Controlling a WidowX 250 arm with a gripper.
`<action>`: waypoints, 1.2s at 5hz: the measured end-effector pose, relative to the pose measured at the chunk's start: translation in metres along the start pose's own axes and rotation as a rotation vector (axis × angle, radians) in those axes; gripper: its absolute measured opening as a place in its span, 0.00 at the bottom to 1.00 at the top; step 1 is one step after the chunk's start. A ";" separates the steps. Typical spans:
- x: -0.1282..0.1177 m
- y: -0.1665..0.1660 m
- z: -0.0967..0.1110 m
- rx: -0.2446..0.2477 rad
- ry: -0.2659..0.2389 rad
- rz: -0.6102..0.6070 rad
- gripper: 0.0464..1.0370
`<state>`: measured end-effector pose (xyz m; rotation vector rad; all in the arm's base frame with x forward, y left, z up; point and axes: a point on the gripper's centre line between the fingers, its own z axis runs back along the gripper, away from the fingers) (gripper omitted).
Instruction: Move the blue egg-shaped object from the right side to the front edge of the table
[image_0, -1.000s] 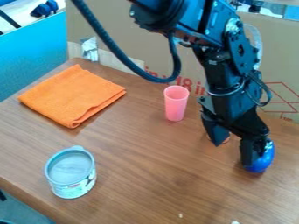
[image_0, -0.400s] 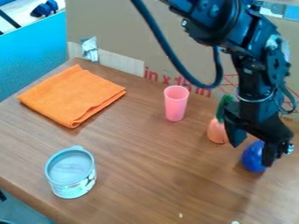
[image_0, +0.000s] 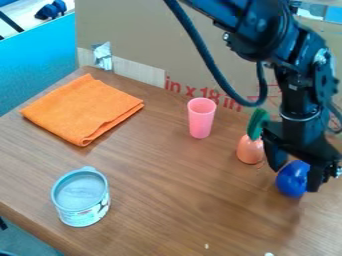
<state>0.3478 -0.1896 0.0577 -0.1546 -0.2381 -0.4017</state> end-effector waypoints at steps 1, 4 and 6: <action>-0.003 0.003 -0.016 0.003 0.042 0.017 0.91; -0.011 -0.004 -0.018 -0.001 0.043 0.005 0.79; -0.052 -0.006 0.043 0.050 -0.058 0.054 0.79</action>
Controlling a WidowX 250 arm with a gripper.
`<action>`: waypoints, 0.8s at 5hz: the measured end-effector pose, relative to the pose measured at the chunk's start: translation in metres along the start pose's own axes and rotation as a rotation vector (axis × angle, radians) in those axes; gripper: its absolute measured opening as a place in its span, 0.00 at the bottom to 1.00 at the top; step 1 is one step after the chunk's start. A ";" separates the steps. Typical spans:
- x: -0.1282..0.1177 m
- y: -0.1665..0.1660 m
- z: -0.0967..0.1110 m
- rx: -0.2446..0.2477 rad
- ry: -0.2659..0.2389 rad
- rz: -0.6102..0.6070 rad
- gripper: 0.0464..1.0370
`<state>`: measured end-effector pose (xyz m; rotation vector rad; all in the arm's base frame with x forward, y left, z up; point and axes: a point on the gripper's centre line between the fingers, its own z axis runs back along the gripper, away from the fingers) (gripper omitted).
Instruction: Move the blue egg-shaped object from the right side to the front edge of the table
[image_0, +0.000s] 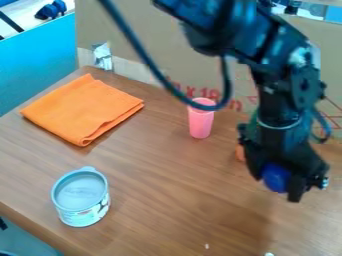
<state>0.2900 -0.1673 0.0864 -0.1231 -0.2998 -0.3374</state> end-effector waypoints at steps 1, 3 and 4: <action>-0.039 0.006 0.007 0.023 0.063 0.035 0.79; -0.110 0.029 -0.027 0.015 0.255 0.140 0.79; -0.115 0.032 -0.031 -0.010 0.246 0.145 0.79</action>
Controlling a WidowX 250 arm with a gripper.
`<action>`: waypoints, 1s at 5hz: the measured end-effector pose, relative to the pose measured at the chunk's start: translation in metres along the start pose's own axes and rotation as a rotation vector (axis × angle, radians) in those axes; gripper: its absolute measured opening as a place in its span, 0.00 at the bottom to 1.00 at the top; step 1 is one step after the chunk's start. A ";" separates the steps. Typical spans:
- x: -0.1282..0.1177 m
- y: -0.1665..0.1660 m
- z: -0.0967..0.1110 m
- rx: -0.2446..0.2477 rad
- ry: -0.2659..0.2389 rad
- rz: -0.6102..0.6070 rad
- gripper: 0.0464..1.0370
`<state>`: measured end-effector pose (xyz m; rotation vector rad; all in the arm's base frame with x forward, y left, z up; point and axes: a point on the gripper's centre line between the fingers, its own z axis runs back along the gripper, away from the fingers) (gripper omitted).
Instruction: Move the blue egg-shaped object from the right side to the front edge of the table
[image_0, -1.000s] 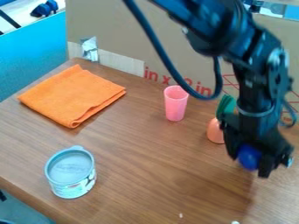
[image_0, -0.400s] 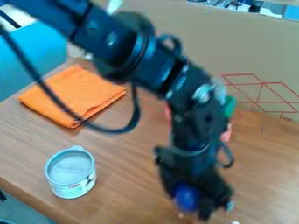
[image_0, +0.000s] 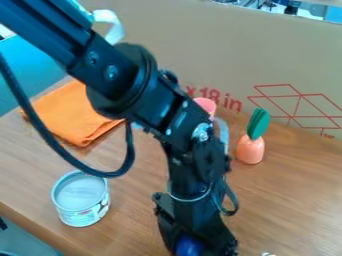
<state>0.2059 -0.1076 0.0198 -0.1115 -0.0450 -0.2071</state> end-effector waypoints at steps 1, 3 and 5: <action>-0.002 0.002 -0.003 -0.007 0.010 0.010 0.79; -0.005 0.005 0.007 -0.014 -0.011 0.010 0.96; 0.002 0.014 0.051 0.025 -0.152 0.013 0.96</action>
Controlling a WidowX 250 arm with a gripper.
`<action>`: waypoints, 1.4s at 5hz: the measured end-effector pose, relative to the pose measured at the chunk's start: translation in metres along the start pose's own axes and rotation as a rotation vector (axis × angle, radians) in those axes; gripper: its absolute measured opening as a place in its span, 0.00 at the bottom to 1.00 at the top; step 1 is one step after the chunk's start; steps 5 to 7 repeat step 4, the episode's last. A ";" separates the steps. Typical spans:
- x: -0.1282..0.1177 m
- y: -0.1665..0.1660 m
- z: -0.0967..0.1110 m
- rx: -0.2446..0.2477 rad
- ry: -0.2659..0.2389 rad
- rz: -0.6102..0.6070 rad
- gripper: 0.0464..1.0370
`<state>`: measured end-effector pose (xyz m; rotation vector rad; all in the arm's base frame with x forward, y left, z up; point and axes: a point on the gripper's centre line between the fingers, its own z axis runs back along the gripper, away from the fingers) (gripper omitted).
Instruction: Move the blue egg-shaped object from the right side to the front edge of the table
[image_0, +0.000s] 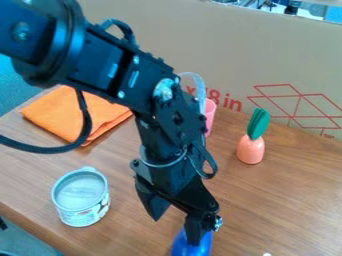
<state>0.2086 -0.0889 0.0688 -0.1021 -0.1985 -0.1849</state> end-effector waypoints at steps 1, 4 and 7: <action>0.007 0.016 0.008 0.032 -0.001 0.014 0.96; 0.049 0.050 0.003 0.061 0.044 0.088 0.96; 0.049 0.050 0.003 0.061 0.044 0.088 0.96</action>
